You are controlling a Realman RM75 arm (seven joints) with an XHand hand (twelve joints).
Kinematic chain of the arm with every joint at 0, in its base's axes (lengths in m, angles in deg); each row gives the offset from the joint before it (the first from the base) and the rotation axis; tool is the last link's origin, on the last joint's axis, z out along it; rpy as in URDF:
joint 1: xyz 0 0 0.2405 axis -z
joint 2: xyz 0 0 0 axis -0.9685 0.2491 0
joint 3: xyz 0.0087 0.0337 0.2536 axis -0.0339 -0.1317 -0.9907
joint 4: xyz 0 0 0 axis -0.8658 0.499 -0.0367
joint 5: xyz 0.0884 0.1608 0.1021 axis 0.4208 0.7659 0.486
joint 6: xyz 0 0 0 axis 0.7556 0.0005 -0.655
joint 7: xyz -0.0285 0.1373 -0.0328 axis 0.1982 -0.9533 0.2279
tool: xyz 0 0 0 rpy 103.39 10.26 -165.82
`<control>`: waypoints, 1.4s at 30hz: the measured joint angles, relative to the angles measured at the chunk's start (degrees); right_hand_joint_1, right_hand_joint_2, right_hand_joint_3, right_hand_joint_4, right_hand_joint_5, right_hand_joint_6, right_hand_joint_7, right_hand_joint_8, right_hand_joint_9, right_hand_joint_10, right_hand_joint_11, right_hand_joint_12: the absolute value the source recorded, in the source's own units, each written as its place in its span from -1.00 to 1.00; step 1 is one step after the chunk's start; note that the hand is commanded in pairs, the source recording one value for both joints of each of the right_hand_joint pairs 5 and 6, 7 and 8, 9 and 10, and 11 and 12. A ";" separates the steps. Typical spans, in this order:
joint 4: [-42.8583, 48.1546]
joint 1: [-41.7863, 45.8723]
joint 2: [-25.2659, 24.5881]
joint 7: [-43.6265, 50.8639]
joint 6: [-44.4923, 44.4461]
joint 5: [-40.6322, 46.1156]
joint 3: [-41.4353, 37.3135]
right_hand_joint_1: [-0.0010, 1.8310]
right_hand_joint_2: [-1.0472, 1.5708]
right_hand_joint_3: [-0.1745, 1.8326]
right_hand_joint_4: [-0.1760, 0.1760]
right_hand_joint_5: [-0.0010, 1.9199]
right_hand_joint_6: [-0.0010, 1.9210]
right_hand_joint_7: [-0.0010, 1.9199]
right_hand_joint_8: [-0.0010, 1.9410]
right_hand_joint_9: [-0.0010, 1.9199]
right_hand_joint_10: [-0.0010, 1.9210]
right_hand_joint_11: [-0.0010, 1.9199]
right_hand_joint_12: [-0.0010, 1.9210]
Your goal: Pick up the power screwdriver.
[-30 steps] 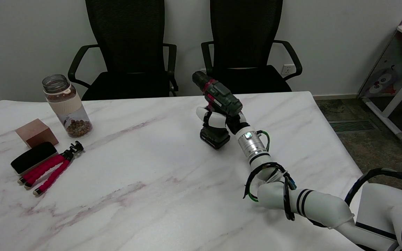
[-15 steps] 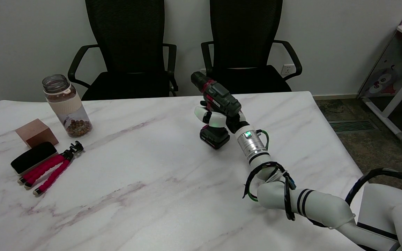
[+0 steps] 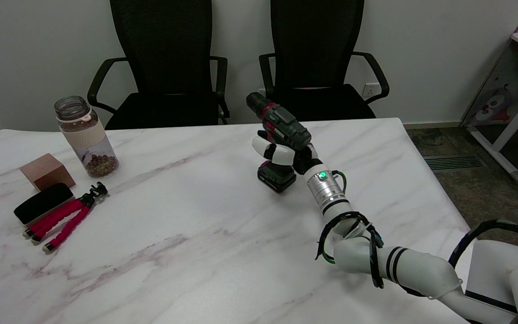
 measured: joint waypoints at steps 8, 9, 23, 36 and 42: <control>-0.15 0.85 0.33 -3.59 0.00 0.00 -0.01 0.09 0.09 0.20 -0.36 -0.93 -0.93 -0.93 -0.93 -0.53 -0.53 -0.45 -0.45; -0.15 0.95 0.35 -4.00 0.00 0.00 -0.02 0.09 0.09 0.19 -0.36 -0.93 -0.93 -0.93 -0.93 -0.53 -0.53 -0.45 -0.45; -0.23 1.99 0.66 -7.98 -0.38 0.01 0.09 0.09 0.17 0.08 -0.26 -0.89 -0.89 -0.89 -0.89 -0.13 -0.14 0.34 0.34; -0.26 2.28 0.73 -9.22 -0.57 -0.01 0.17 0.09 0.35 0.01 -0.18 -0.77 -0.77 -0.77 -0.77 0.10 0.10 0.49 0.49; -0.26 2.29 0.76 -9.47 -0.57 -0.01 0.18 0.08 0.41 -0.01 -0.11 -0.13 -0.13 -0.13 -0.14 0.12 0.12 0.51 0.51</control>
